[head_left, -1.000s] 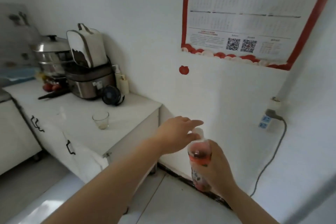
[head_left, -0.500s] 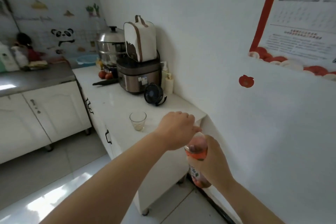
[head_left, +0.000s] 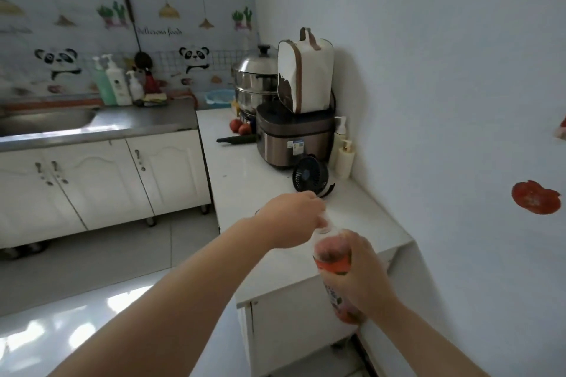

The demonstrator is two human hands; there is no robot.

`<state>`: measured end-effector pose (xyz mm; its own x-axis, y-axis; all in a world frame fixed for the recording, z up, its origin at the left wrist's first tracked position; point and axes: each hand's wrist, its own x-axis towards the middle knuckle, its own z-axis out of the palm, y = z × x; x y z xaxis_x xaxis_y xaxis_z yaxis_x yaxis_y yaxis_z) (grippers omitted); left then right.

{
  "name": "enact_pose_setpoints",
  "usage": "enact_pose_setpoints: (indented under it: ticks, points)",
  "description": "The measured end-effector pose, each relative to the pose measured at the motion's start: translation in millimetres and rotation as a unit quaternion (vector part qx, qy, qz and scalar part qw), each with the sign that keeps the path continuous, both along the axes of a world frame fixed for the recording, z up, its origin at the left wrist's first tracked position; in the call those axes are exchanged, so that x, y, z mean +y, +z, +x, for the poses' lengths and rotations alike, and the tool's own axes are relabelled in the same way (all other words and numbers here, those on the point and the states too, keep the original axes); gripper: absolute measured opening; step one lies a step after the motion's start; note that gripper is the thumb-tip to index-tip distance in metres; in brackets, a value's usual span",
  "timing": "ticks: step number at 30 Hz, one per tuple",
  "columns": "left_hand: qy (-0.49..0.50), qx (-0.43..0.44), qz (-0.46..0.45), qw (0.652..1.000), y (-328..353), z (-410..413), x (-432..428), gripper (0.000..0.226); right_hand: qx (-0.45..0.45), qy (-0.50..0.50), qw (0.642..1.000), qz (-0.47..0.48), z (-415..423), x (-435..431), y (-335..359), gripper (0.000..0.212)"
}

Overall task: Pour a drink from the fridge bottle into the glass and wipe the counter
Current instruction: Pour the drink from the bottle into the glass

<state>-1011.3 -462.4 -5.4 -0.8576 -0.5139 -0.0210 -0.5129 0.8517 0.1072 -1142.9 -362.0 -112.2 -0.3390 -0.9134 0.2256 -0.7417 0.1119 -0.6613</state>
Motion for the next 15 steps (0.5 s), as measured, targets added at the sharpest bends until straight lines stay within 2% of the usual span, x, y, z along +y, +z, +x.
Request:
enact_pose_setpoints:
  ticks: [3,7,13,15]
  points:
    - [0.041,0.011,0.024,0.999,-5,-4,-24,0.033,0.003,0.013,1.000,0.007,-6,-22,-3,0.063]
    - [0.045,0.069,0.128,0.988,-12,-5,-53,0.050,0.028,0.010,0.999,0.016,-11,-54,-3,0.069]
    - [0.048,0.035,0.111,0.992,-16,-9,-116,0.027,0.042,0.008,0.998,0.035,-19,-113,-6,0.070]
    - [0.053,0.027,0.107,0.993,-19,-12,-133,0.033,0.037,0.009,0.999,0.033,-20,-128,-7,0.069]
